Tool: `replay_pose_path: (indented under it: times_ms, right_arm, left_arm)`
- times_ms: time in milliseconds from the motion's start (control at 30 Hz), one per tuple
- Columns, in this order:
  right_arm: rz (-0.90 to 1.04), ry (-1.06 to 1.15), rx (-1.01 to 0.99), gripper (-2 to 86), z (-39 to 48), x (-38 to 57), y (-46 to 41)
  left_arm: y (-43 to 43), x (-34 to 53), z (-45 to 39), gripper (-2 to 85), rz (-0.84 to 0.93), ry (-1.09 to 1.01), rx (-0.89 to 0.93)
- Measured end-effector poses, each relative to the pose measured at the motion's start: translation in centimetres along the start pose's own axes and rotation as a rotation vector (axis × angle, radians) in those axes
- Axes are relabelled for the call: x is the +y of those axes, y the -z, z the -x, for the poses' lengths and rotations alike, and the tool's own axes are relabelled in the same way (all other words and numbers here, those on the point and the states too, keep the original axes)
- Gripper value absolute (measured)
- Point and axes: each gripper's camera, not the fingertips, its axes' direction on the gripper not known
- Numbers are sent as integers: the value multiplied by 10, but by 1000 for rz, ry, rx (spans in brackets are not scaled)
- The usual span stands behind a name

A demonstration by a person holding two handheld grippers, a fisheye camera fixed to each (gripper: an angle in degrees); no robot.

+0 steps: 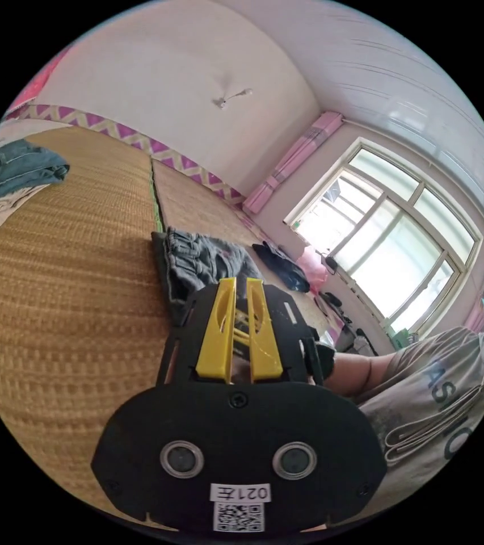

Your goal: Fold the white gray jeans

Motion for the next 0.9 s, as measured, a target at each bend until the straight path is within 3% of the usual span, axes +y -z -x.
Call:
replay_pose_path:
  times_ms: [100,167,233,333,400,433,533,633,700,800,900]
  right_arm:
    - [-15,-68,-214,61,-38,16,17]
    - [-72,-246,-428,62,-96,51,38]
    - [-49,-425,-390,58,-139,93,39]
    - [200,-559,-254,24,-172,168,-6]
    - [354,-527,-430,5,-161,209,-54]
    - [265,-602,-449,0,-162,236,-55]
    - [301,-576,-503,-5,-172,258,-57]
    - [245,-619,-380,-6,-185,287,-47]
    - [272,-666,-421,-5,-181,316,-66]
    - [271,-643,-485,-2,-195,346,-82]
    - [141,-780,-444,42,-253,380,-91]
  left_arm:
    - [-54,-37,12,19,61,-35,37]
    - [-86,-49,26,10,118,-37,50]
    - [-122,-44,52,-3,227,-19,-7]
    - [-150,-13,86,-8,326,9,-115]
    - [-153,1,109,-9,303,66,-75]
    - [-155,4,119,-9,303,100,-53]
    - [-166,7,116,-9,316,78,-85]
    - [-161,4,95,-9,274,-1,-107]
    - [-175,14,96,-8,309,-36,-177]
    - [-178,10,128,-1,334,72,-77]
    - [-139,-16,123,52,182,38,-98]
